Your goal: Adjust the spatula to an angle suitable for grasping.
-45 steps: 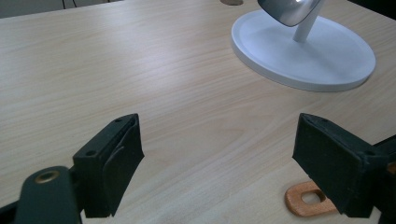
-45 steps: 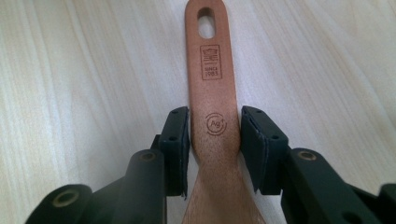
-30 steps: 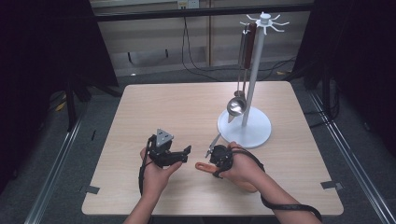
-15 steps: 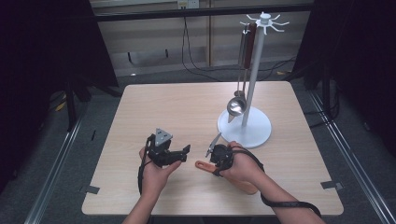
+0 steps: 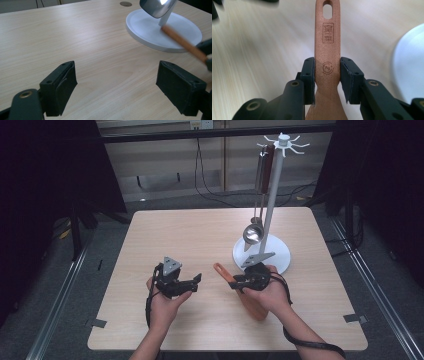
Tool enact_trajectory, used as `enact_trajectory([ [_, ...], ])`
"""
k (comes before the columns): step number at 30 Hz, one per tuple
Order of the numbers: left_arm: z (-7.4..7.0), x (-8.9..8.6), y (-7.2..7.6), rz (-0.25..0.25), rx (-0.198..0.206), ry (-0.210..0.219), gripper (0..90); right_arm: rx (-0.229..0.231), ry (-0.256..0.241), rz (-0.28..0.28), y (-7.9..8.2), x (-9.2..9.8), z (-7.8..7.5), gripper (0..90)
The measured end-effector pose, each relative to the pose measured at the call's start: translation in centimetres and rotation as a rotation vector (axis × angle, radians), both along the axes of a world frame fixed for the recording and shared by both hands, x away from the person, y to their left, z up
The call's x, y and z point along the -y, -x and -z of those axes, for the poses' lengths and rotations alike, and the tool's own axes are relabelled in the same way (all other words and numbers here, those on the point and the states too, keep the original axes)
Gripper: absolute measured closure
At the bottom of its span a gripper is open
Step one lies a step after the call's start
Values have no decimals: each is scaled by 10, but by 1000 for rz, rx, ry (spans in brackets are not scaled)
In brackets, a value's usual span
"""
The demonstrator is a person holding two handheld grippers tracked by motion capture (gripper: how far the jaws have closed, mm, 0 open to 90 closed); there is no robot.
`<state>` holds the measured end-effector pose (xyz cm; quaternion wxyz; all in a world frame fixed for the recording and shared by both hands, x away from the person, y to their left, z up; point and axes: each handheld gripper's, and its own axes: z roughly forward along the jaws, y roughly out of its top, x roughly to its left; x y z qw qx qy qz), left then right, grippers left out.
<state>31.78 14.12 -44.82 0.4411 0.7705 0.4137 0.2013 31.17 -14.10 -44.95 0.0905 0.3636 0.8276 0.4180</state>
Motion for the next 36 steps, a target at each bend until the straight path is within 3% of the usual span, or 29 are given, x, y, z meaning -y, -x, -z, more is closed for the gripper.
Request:
enact_trajectory([
  [5, 1, 2, 0, 6, -2, 8, 162, 110, -131, 99, 10, 9, -7, 663],
  [10, 2, 2, 0, 4, -4, 6, 163, 184, -269, 183, 20, 14, -3, 664],
  [18, 4, 3, 0, 9, -9, -1, 163, 252, -455, 228, 30, 26, 8, 663],
  [27, 5, 4, 0, 7, -10, 4, 163, 321, -516, 291, 35, 42, 0, 663],
  [31, 5, 2, -1, 8, -13, -3, 163, 405, -505, 341, 41, 47, -14, 663],
  [32, 5, 3, -1, 4, -12, 2, 163, 420, -523, 350, 42, 48, -18, 663],
  [36, 5, 3, -1, 8, -11, -1, 162, 479, -513, 395, 45, 51, -30, 663],
])
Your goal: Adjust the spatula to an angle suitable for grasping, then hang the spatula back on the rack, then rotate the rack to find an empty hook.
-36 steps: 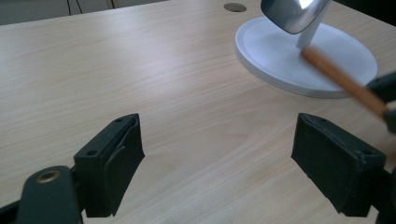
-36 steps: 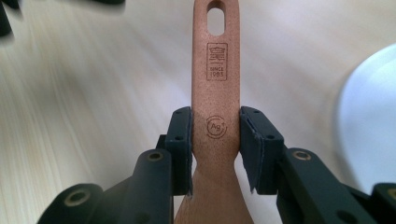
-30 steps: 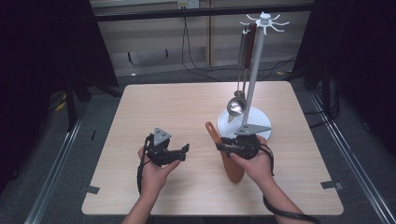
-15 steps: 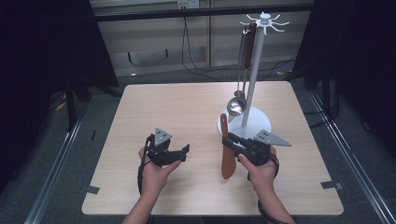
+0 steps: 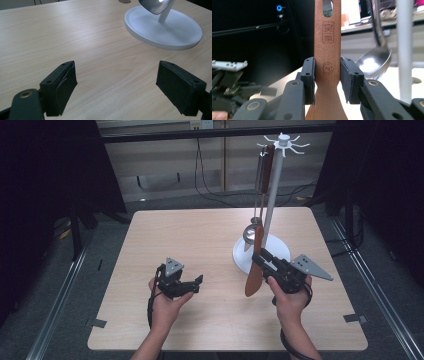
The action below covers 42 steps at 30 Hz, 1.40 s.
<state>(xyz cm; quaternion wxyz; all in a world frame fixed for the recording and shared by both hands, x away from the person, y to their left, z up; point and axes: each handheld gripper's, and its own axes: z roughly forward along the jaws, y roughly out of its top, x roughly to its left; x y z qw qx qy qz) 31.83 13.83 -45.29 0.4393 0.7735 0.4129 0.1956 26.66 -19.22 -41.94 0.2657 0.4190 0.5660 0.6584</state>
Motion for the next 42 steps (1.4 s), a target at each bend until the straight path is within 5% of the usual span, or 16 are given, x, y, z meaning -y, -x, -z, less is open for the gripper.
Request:
enact_trajectory([
  [29, -2, -7, -2, -20, 13, 13, 162, 166, 4, 192, -10, 5, -60, 662],
  [42, -7, -7, -1, -16, 25, 18, 161, 182, 51, 249, -18, 12, -88, 662],
])
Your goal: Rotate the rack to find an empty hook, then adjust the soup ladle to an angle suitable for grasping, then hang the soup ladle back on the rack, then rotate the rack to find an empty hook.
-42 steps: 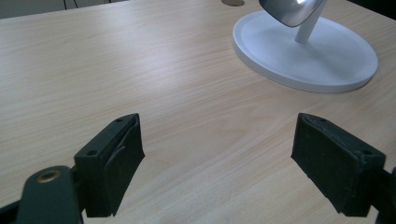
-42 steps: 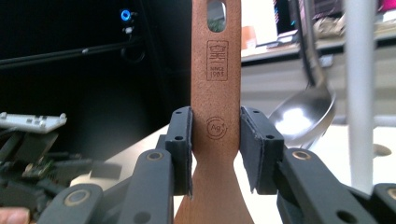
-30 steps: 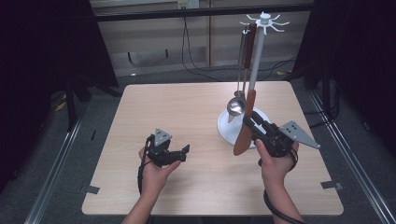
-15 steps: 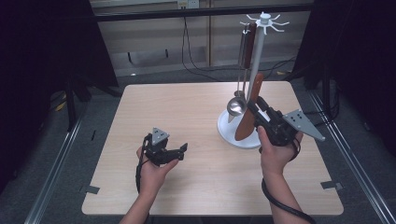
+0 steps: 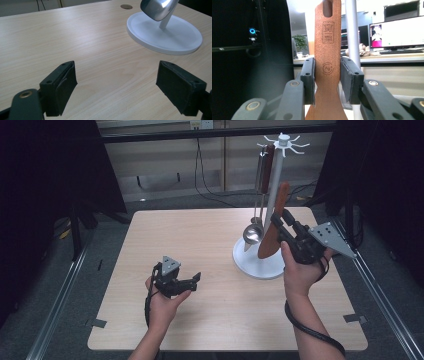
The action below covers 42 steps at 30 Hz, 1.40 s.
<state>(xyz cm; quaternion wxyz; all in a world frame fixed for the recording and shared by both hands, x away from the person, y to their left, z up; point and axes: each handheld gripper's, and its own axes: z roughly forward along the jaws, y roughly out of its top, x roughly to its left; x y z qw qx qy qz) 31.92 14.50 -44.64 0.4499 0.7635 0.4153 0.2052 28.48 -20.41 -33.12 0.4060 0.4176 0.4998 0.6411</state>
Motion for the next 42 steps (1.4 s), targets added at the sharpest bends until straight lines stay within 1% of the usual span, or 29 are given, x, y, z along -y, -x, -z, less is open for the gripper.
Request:
enact_trajectory([
  [2, 0, 0, 0, -1, -2, 1, 161, 2, 0, 2, -1, 1, -2, 662],
  [6, -1, 0, 0, -1, 4, 4, 161, 6, 20, 14, -4, 2, -7, 662],
  [8, -1, 0, 0, 1, 5, 0, 161, 8, 16, 17, -5, 3, -10, 662],
  [11, -1, 0, -1, 1, 3, 3, 161, 15, 22, 21, -5, 4, -14, 662],
  [12, -1, 1, -1, -2, 3, 9, 161, 17, 22, 20, -6, 4, -16, 662],
  [13, -1, 1, -1, 3, 1, -1, 161, 14, 17, 26, -6, 4, -17, 662],
  [14, -1, 2, -1, 0, 3, 9, 161, 16, 20, 22, -6, 4, -18, 662],
  [17, -1, 2, -1, 12, 4, 5, 161, 21, 30, 29, -7, 4, -21, 662],
  [19, 0, 2, -1, 8, 3, -1, 161, 22, 18, 31, -8, 4, -23, 662],
  [24, 0, 2, -2, 7, 0, 2, 161, 32, 34, 37, -10, 4, -28, 662],
  [26, 1, 2, -1, 9, -3, -1, 161, 34, 33, 38, -11, 5, -30, 662],
  [29, 2, 2, -1, 2, -5, 11, 161, 33, 31, 49, -13, 5, -32, 662],
  [31, 2, 1, -2, 7, -8, 0, 161, 37, 32, 52, -14, 6, -34, 662],
  [32, 2, 2, -2, 0, -7, 9, 162, 41, 34, 56, -15, 6, -35, 662],
  [33, 1, 1, -2, 3, -6, -2, 162, 42, 27, 55, -15, 6, -36, 662],
  [36, 2, 2, -2, 1, -5, 10, 161, 41, 26, 64, -17, 5, -39, 662],
  [41, 2, 0, -2, 8, -9, -4, 162, 46, 34, 68, -21, 3, -44, 662],
  [42, 2, 1, -2, -2, -6, 13, 162, 45, 38, 68, -22, 3, -45, 662],
])
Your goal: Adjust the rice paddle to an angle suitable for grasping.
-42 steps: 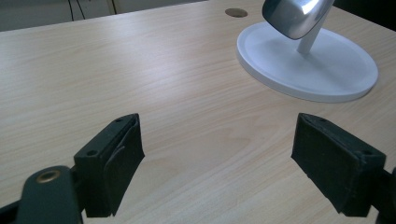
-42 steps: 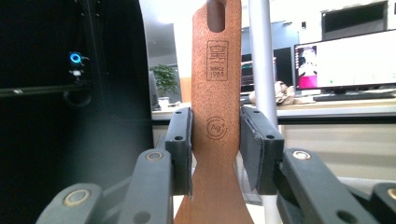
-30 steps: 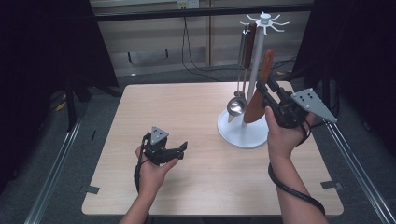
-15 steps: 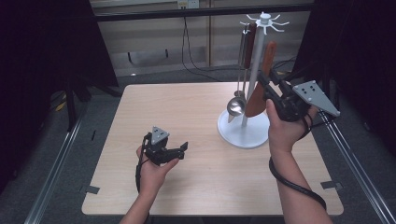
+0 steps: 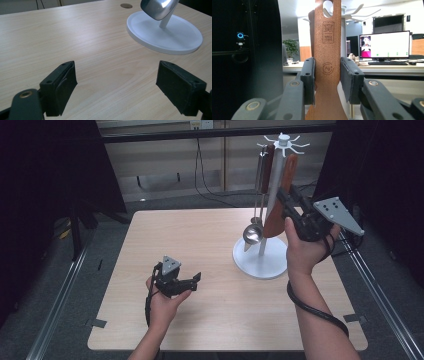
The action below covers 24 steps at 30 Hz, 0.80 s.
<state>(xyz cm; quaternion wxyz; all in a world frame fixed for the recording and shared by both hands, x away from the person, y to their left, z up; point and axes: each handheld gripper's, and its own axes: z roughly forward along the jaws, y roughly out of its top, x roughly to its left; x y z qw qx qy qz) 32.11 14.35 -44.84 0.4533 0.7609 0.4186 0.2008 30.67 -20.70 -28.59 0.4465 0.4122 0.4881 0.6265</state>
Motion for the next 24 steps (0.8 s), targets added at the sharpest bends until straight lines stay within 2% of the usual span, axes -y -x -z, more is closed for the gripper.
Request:
enact_trajectory([
  [4, 1, 0, 0, 3, -2, -1, 162, -1, 18, 9, -3, -2, -3, 662],
  [6, 1, -1, 0, 8, -5, -16, 162, -4, 19, 8, -5, -2, -3, 662],
  [13, 1, -3, -1, -5, -3, 3, 162, -13, 27, 15, -13, -3, -3, 662],
  [17, 1, -5, -1, -3, -6, -7, 162, -16, 19, 9, -16, -5, -4, 661],
  [20, 1, -4, -1, -6, -6, -1, 162, -17, 30, 10, -17, -7, -4, 661],
  [24, 2, -3, -1, -6, -8, 0, 162, -25, 37, 28, -21, -7, -2, 661],
])
